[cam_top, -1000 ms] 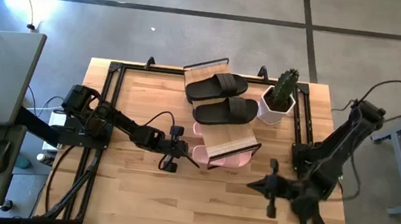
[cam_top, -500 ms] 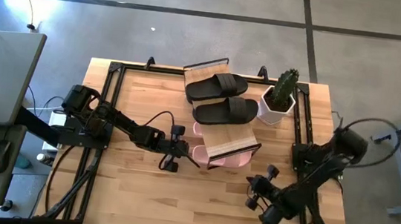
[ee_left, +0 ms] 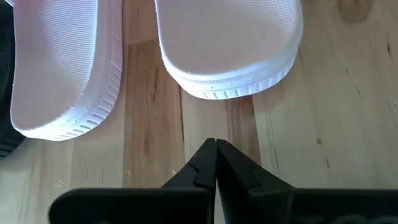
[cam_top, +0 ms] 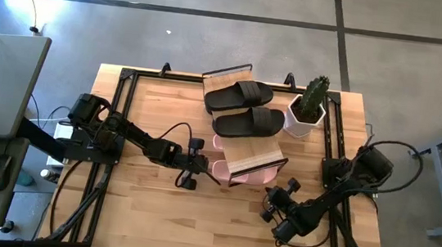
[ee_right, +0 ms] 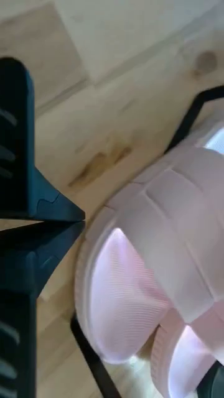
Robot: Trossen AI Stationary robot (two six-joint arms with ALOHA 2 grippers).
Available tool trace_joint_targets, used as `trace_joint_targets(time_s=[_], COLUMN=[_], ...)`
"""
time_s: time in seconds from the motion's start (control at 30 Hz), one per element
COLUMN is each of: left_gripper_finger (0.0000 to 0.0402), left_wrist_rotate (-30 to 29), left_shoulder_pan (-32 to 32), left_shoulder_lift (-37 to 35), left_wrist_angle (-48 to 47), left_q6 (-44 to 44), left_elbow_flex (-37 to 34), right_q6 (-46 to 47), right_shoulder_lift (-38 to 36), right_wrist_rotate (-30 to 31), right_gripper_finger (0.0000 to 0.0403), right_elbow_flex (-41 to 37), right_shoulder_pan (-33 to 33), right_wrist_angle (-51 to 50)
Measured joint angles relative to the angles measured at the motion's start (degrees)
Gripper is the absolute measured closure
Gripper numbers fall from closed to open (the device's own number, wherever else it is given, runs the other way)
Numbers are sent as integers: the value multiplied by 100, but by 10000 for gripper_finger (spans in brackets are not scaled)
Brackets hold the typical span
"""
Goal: Pick and place slides into the shelf
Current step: Put the pink slide under the shelf
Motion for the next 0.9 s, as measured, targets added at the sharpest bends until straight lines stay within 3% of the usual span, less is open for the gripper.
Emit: trace_joint_targets(time_s=[0.43, 0.9], left_gripper_finger=[401, 401], left_wrist_rotate=[192, 271], left_shoulder_pan=[1, 7], left_shoulder_lift=[0, 1], left_wrist_angle=[390, 612], left_q6=[0, 4], left_elbow_flex=[1, 0], right_q6=[-50, 234], right_shoulder_lift=[0, -2], right_wrist_rotate=[38, 0], right_gripper_finger=[403, 403], right_elbow_flex=[-4, -7], right_shoulder_pan=[-539, -630], right_wrist_angle=[-20, -213])
